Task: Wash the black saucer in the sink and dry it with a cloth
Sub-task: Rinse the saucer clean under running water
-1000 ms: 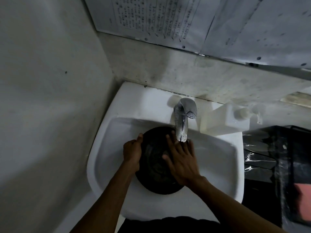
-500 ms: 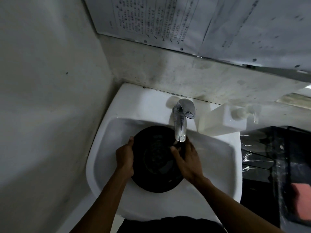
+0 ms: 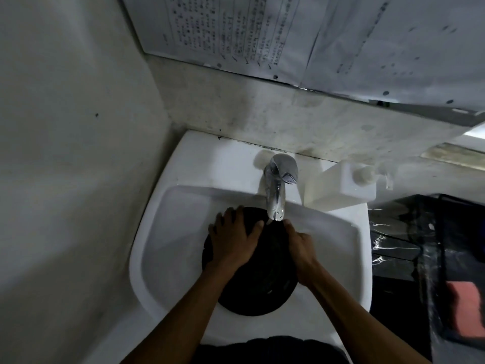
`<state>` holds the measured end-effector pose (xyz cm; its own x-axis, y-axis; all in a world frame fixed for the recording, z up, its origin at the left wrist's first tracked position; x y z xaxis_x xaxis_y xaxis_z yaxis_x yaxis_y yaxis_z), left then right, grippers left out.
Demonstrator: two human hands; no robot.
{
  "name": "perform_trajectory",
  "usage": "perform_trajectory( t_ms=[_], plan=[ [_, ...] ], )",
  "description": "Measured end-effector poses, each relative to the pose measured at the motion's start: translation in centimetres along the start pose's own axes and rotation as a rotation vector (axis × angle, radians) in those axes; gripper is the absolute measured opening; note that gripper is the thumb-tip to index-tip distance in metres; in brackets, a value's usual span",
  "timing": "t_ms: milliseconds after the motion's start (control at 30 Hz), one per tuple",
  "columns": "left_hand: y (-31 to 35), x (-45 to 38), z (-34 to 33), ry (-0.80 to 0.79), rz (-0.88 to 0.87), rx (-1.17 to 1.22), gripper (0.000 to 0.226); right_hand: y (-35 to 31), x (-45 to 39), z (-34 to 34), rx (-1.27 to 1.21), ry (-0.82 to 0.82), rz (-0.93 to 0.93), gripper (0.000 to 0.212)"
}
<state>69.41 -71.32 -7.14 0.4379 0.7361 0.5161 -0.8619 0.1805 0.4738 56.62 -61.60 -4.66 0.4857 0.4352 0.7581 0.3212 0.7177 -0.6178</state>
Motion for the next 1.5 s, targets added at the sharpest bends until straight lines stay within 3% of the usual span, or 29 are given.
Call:
perform_trajectory(
  t_ms=[100,167,267,333,533,667,767,867,967,1067,1133,1200,1333,1433,1500],
  plan=[
    [2.5,-0.4,0.8,0.003,-0.333,-0.087,0.062,-1.2,-0.7,0.1,0.126,-0.032,0.002,0.059],
    [3.0,-0.9,1.6,-0.069,-0.413,-0.076,0.055,-1.8,-1.1,0.0,0.184,-0.09,-0.002,0.054],
    [2.1,-2.4,3.5,-0.201,-0.243,0.098,0.057,-2.8,-1.5,-0.6,0.167,-0.229,-0.002,0.03],
    [0.5,-3.3,4.6,-0.184,-0.129,0.296,0.052,-3.3,-1.9,-0.8,0.065,-0.284,0.029,0.017],
    [-5.4,-2.2,3.6,-0.113,0.146,0.708,0.064,-2.6,-2.6,-0.2,-0.066,-0.349,-0.006,0.02],
    [-9.5,-0.6,0.7,-0.054,0.496,1.102,0.072,-0.2,-2.6,0.8,-0.238,-0.393,-0.074,0.026],
    [-10.0,-0.1,-1.2,-0.055,0.572,1.223,0.066,0.8,-2.4,1.5,-0.358,-0.404,-0.074,0.029],
    [-8.9,0.3,-1.9,-0.014,0.53,1.077,0.056,0.3,-2.0,1.7,-0.377,-0.379,-0.021,0.029],
    [-6.7,0.3,-1.1,0.139,0.338,0.543,0.045,-0.5,-2.0,1.3,-0.359,-0.34,0.012,0.028],
    [-1.2,1.3,-0.6,0.24,-0.054,0.101,0.059,-1.0,-2.0,0.2,-0.304,-0.312,0.023,0.027],
    [2.5,2.3,-2.0,0.18,-0.341,-0.057,0.065,-1.4,-1.8,-0.7,-0.288,-0.296,0.024,0.027],
    [4.5,3.2,-2.7,0.123,-0.476,-0.139,0.07,-1.9,-1.6,-1.0,-0.285,-0.271,0.017,0.029],
    [4.0,1.1,-1.2,0.09,-0.519,-0.265,0.076,-2.3,-1.7,-0.4,-0.311,-0.283,-0.032,0.026],
    [2.3,-1.3,0.9,0.017,-0.375,0.022,0.059,-2.5,-1.9,-0.5,-0.295,-0.313,-0.069,0.024],
    [0.8,-2.6,1.6,-0.075,-0.161,0.232,0.051,-2.7,-1.9,-0.7,-0.235,-0.336,-0.062,0.022]
  ],
)
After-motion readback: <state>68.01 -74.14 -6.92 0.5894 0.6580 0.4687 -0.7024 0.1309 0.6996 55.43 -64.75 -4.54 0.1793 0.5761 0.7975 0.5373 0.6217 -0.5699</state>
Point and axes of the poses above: each hand's wrist, its own x-axis away from the middle knuckle, its own z-axis out of the back of the hand, y = z × x, the point moved 4 cm from there along -x, towards the middle knuckle, and after that the axes turned 3 degrees about -y, right-handed, at the moved point
